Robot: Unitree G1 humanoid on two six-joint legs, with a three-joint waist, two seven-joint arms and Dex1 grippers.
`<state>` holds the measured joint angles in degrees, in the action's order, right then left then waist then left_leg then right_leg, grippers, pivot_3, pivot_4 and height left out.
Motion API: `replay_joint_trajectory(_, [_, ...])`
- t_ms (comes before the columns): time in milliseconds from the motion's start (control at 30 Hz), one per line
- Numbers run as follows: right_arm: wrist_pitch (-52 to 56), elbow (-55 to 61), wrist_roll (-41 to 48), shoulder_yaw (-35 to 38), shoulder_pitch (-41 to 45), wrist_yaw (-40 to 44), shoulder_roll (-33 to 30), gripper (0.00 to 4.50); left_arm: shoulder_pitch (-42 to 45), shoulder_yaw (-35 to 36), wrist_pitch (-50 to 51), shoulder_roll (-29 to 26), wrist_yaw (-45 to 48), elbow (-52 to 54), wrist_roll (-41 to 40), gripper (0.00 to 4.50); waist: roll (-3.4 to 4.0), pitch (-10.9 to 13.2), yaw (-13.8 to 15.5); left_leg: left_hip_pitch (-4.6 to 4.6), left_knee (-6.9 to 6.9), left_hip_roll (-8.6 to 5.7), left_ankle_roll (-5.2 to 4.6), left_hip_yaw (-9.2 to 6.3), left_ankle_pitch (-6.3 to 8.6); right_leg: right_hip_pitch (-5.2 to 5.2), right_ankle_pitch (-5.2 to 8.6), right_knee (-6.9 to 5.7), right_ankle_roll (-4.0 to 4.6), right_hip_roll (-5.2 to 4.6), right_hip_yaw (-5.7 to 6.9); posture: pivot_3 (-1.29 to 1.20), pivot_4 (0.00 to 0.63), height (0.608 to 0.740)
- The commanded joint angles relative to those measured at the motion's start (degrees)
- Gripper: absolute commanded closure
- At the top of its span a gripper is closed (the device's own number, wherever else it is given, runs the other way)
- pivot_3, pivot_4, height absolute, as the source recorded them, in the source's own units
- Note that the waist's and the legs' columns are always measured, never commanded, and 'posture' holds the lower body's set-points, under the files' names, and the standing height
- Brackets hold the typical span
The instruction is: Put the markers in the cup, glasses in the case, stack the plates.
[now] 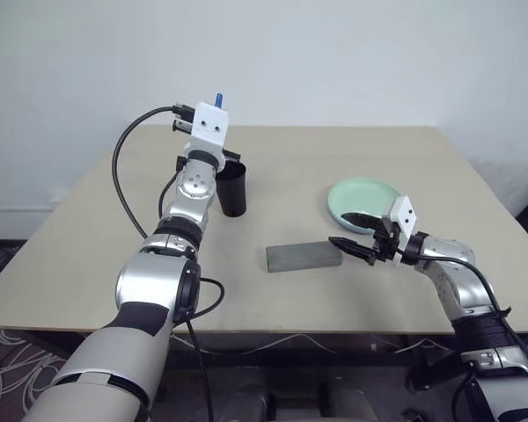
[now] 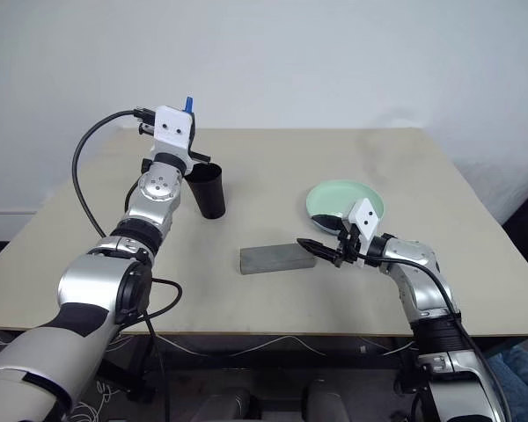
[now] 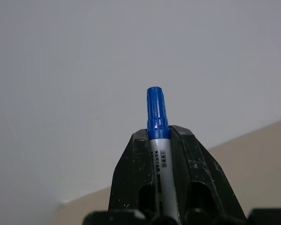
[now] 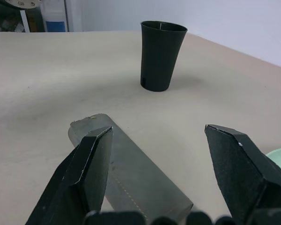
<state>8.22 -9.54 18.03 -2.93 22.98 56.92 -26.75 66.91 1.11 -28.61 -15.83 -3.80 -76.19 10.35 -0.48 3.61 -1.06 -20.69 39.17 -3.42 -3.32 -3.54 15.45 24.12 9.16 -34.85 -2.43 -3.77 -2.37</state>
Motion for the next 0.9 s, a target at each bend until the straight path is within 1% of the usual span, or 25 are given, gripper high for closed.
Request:
replay_joint_trajectory(33, [0.7, 3.9, 1.2, 1.8, -0.4, -0.6, -0.9, 1.08, 2.2, -0.2, -0.5, 0.3, -1.4, 0.3, 1.0, 4.39, 0.0, 0.0, 0.0, 0.0, 0.0, 0.0, 0.0, 0.0, 0.0, 0.0, 0.0, 0.0, 0.0, 0.0, 0.0, 0.0, 0.0, 0.74])
replay_joint_trajectory(433, [3.1, 8.5, 1.7, 2.2, -3.4, -1.9, -1.5, 1.08, 3.6, 0.7, 0.6, 1.8, -1.0, -0.2, 0.9, 4.39, -0.02, 0.0, 0.0, -0.01, 0.0, 0.0, -0.01, 0.0, 0.0, -0.01, 0.0, 0.02, -0.01, 0.0, 0.01, 0.0, 0.0, 0.74])
replay_joint_trajectory(767, [4.0, 10.3, 2.1, 2.7, -4.6, -2.6, -1.9, 1.08, 3.2, -0.7, 0.9, 1.8, -3.1, -0.6, 3.6, 4.39, -0.02, 0.0, 0.0, 0.01, 0.01, 0.0, -0.01, 0.01, -0.01, -0.03, 0.0, 0.02, -0.01, 0.0, 0.01, 0.0, 0.0, 0.74])
replay_joint_trajectory(833, [4.2, 10.6, 2.2, 2.7, -4.8, -2.7, -1.9, 1.08, 3.2, -0.5, 1.9, 1.9, -2.8, -0.8, 3.6, 4.39, -0.02, 0.0, 0.0, 0.01, 0.01, 0.0, -0.01, 0.01, -0.01, -0.03, 0.0, 0.02, -0.01, 0.0, 0.01, 0.0, 0.0, 0.74])
replay_joint_trajectory(900, [4.4, 10.8, 2.2, 2.8, -4.9, -2.8, -2.0, 1.08, 3.3, 0.3, 5.4, 2.4, -1.0, -1.2, 2.8, 4.39, -0.02, 0.0, 0.0, 0.01, 0.01, 0.0, -0.01, 0.01, -0.01, -0.03, 0.0, 0.02, -0.01, 0.0, 0.01, 0.0, 0.0, 0.74])
